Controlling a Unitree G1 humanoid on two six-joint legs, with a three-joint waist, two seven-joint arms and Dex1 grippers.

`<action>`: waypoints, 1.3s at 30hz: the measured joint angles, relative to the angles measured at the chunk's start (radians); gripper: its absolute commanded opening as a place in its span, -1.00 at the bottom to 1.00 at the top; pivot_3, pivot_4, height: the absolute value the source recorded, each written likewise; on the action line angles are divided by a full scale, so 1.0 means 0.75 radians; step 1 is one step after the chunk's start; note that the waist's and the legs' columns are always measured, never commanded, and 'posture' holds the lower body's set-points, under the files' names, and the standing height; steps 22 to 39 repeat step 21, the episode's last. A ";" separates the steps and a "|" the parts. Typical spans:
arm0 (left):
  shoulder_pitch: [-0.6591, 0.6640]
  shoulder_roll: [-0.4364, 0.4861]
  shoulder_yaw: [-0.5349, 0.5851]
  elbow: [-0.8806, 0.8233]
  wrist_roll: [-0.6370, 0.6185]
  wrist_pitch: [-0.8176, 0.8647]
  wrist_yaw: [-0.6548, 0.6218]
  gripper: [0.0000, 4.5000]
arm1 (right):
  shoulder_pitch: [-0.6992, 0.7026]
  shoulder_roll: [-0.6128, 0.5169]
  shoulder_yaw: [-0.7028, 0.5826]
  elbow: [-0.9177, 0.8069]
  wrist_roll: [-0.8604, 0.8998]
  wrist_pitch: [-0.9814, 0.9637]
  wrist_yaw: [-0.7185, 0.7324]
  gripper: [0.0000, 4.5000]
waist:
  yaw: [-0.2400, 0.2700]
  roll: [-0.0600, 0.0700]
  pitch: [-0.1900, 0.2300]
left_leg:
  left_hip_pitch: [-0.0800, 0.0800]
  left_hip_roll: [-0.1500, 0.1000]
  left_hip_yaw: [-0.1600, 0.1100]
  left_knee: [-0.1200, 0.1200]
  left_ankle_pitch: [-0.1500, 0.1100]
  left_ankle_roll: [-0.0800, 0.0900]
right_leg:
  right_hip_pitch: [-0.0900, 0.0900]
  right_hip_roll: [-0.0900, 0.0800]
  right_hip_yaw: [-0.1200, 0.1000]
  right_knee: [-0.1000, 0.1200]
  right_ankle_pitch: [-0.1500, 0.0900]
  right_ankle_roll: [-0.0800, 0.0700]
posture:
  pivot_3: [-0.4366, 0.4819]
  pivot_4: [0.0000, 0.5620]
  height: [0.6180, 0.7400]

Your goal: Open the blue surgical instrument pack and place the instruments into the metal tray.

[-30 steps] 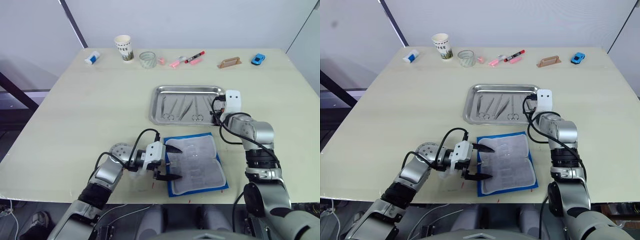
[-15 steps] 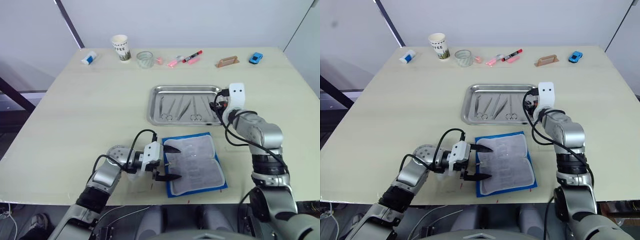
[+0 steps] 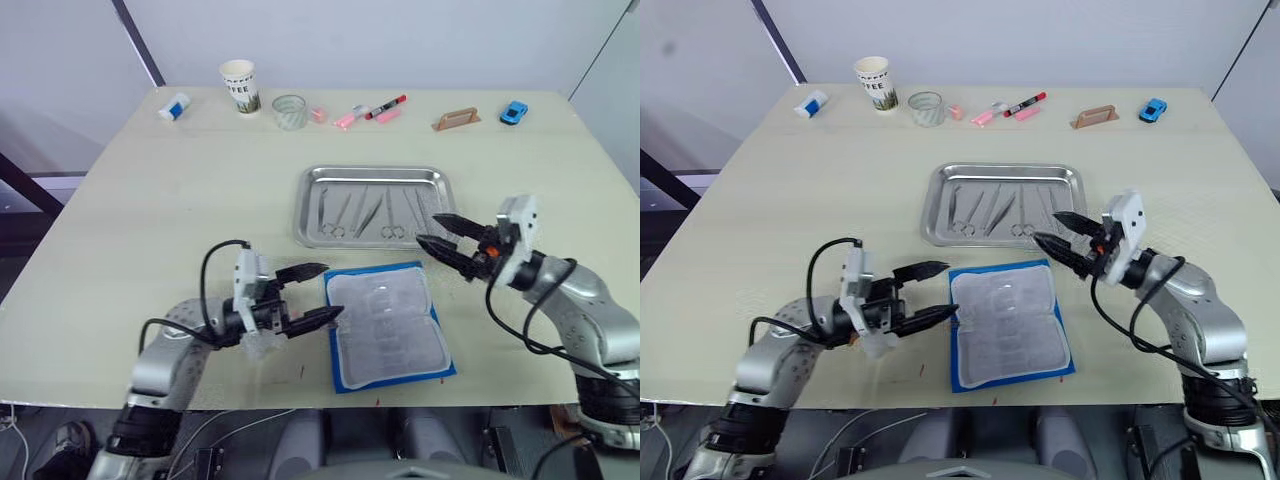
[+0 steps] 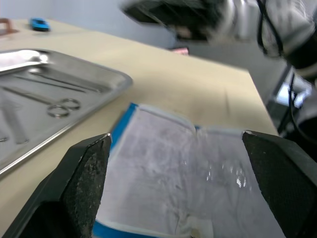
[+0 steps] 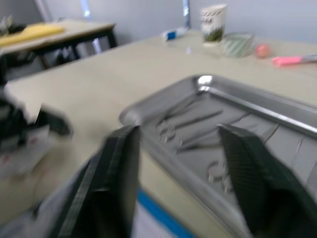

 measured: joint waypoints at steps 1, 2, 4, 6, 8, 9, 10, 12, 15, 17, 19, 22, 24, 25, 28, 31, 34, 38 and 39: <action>0.039 0.031 0.058 -0.009 -0.041 0.048 0.014 1.00 | 0.066 -0.064 -0.013 0.000 0.010 -0.039 0.091 0.99 | 0.002 -0.001 0.000 | 0.000 0.000 0.000 0.000 0.000 0.000 | 0.000 0.000 -0.001 -0.001 0.000 0.000 | -0.05 -0.47 1.00; 0.057 0.046 0.081 -0.009 -0.052 0.063 0.016 1.00 | 0.092 -0.081 -0.022 0.002 0.011 -0.051 0.120 0.99 | 0.003 -0.001 0.001 | 0.000 0.000 -0.001 0.000 0.000 0.000 | 0.001 0.000 -0.001 -0.001 0.000 0.000 | -0.05 -0.47 1.00; 0.124 0.084 0.138 -0.031 -0.075 0.091 0.017 1.00 | 0.202 -0.152 -0.050 0.000 0.025 -0.121 0.228 0.99 | 0.004 -0.001 0.001 | 0.000 0.000 -0.001 0.000 0.000 0.000 | 0.002 -0.001 -0.001 -0.003 0.000 0.000 | -0.05 -0.47 1.00; 0.223 0.130 0.218 -0.038 -0.095 0.115 0.013 1.00 | 0.344 -0.216 -0.122 0.004 0.028 -0.187 0.323 0.99 | 0.008 -0.002 0.002 | 0.000 0.000 -0.001 -0.001 0.000 0.000 | 0.003 -0.004 -0.003 -0.007 0.000 0.000 | -0.05 -0.47 1.00; 0.321 0.171 0.311 -0.031 -0.105 0.129 0.010 1.00 | 0.482 -0.266 -0.237 0.030 0.040 -0.240 0.396 0.99 | 0.013 -0.002 0.003 | 0.000 0.000 -0.001 -0.002 0.000 0.000 | 0.004 -0.011 -0.005 -0.008 0.000 0.000 | -0.05 -0.47 1.00; 0.321 0.171 0.311 -0.031 -0.105 0.129 0.010 1.00 | 0.482 -0.266 -0.237 0.030 0.040 -0.240 0.396 0.99 | 0.016 -0.003 0.004 | 0.000 -0.001 -0.001 -0.002 0.000 0.000 | 0.004 -0.012 -0.006 -0.008 0.000 0.000 | -0.05 -0.47 1.00; 0.350 0.180 0.342 -0.030 -0.106 0.129 0.010 1.00 | 0.543 -0.279 -0.294 0.033 0.058 -0.258 0.425 0.99 | 0.023 -0.003 0.004 | 0.000 -0.001 -0.001 -0.001 0.000 0.000 | 0.004 -0.012 -0.006 -0.008 0.000 0.000 | -0.05 -0.47 1.00; 0.440 0.199 0.425 -0.029 -0.104 0.130 0.021 1.00 | 0.696 -0.304 -0.430 0.046 0.088 -0.302 0.492 0.99 | 0.032 -0.004 0.004 | 0.000 -0.001 -0.001 -0.001 0.000 0.000 | 0.005 -0.013 -0.006 -0.009 0.000 0.000 | -0.05 -0.47 1.00; 0.517 0.202 0.476 -0.032 -0.093 0.134 0.047 1.00 | 0.778 -0.308 -0.523 0.073 0.095 -0.333 0.532 0.99 | 0.034 -0.004 0.005 | 0.001 -0.001 0.000 0.000 0.000 0.000 | 0.005 -0.013 -0.005 -0.010 -0.003 -0.004 | -0.05 -0.47 1.00; 0.577 0.201 0.516 -0.059 -0.091 0.139 0.076 1.00 | 0.838 -0.308 -0.578 0.075 0.107 -0.356 0.556 0.99 | 0.035 -0.005 0.005 | 0.001 -0.001 0.000 0.000 0.000 0.000 | 0.006 -0.014 -0.005 -0.009 -0.003 -0.005 | -0.05 -0.47 1.00; 0.626 0.201 0.559 -0.058 -0.077 0.139 0.103 1.00 | 0.879 -0.307 -0.621 0.093 0.108 -0.378 0.564 0.99 | 0.034 -0.005 0.005 | 0.001 -0.001 0.000 0.000 0.000 0.000 | 0.006 -0.014 -0.004 -0.009 -0.003 -0.005 | -0.05 -0.47 1.00; 0.654 0.201 0.579 -0.058 -0.075 0.139 0.109 1.00 | 0.893 -0.307 -0.641 0.116 0.108 -0.399 0.572 0.99 | 0.035 -0.005 0.005 | 0.001 -0.001 0.001 0.000 0.000 0.000 | 0.006 -0.014 -0.004 -0.010 -0.003 -0.005 | -0.05 -0.47 1.00; 0.654 0.201 0.579 -0.058 -0.075 0.139 0.109 1.00 | 0.893 -0.307 -0.641 0.116 0.108 -0.399 0.572 0.99 | 0.035 -0.005 0.005 | 0.001 -0.001 0.001 0.000 0.000 0.000 | 0.006 -0.014 -0.004 -0.010 -0.003 -0.005 | -0.05 -0.47 1.00; 0.654 0.201 0.579 -0.058 -0.075 0.139 0.109 1.00 | 0.893 -0.307 -0.641 0.116 0.108 -0.399 0.572 0.99 | 0.035 -0.005 0.005 | 0.001 -0.001 0.001 0.000 0.000 0.000 | 0.006 -0.014 -0.004 -0.010 -0.003 -0.005 | -0.05 -0.47 1.00; 0.654 0.201 0.579 -0.058 -0.075 0.139 0.109 1.00 | 0.893 -0.307 -0.641 0.116 0.108 -0.399 0.572 0.99 | 0.035 -0.005 0.005 | 0.001 -0.001 0.001 0.000 0.000 0.000 | 0.006 -0.014 -0.004 -0.010 -0.003 -0.005 | -0.05 -0.47 1.00; 0.654 0.201 0.579 -0.058 -0.075 0.139 0.109 1.00 | 0.893 -0.307 -0.641 0.116 0.108 -0.399 0.572 0.99 | 0.035 -0.005 0.005 | 0.001 -0.001 0.001 0.000 0.000 0.000 | 0.006 -0.014 -0.004 -0.010 -0.003 -0.005 | -0.05 -0.47 1.00; 0.654 0.201 0.579 -0.058 -0.075 0.139 0.109 1.00 | 0.893 -0.307 -0.641 0.116 0.108 -0.399 0.572 0.99 | 0.035 -0.005 0.005 | 0.001 -0.001 0.001 0.000 0.000 0.000 | 0.006 -0.014 -0.004 -0.010 -0.003 -0.005 | -0.05 -0.47 1.00; 0.654 0.201 0.579 -0.058 -0.075 0.139 0.109 1.00 | 0.893 -0.307 -0.641 0.116 0.108 -0.399 0.572 0.99 | 0.035 -0.005 0.005 | 0.001 -0.001 0.001 0.000 0.000 0.000 | 0.006 -0.014 -0.004 -0.010 -0.003 -0.005 | -0.05 -0.47 1.00; 0.654 0.201 0.579 -0.058 -0.075 0.139 0.109 1.00 | 0.893 -0.307 -0.641 0.116 0.108 -0.399 0.572 0.99 | 0.035 -0.005 0.005 | 0.001 -0.001 0.001 0.000 0.000 0.000 | 0.006 -0.014 -0.004 -0.010 -0.003 -0.005 | -0.05 -0.47 1.00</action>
